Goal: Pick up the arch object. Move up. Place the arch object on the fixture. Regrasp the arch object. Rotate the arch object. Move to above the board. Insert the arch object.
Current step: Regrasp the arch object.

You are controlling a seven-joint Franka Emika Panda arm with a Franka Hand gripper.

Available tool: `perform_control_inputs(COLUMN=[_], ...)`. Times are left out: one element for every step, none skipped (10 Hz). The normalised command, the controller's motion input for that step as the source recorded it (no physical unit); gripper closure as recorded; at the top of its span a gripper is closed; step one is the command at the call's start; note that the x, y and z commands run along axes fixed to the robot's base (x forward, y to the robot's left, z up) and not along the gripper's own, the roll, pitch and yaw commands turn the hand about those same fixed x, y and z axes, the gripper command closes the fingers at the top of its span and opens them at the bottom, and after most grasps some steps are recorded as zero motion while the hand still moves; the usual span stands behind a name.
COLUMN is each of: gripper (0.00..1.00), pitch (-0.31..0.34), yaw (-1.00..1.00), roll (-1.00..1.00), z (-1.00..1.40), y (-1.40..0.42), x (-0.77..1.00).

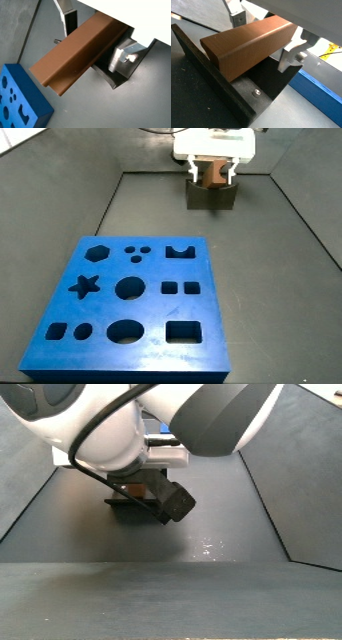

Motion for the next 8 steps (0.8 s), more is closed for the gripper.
perform_control_inputs(gripper=[0.0,0.0,0.0,0.0,0.0,0.0,0.0,0.0], pitch=[0.001,0.002,-0.002,-0.002,0.0,0.013,0.026,0.039], yaw=[-0.06,-0.04,-0.02,-0.01,0.0,0.01,0.01,0.01], roll=[-0.06,-0.04,-0.01,0.02,0.03,0.04,0.04,0.04], z=[1.0,1.0,1.0,1.0,0.84,0.59,0.41,0.22], y=[0.0,0.01,0.0,0.0,0.0,0.0,0.0,0.01], x=[-0.01,-0.02,-0.02,-0.03,-0.04,-0.03,-0.03,-0.03])
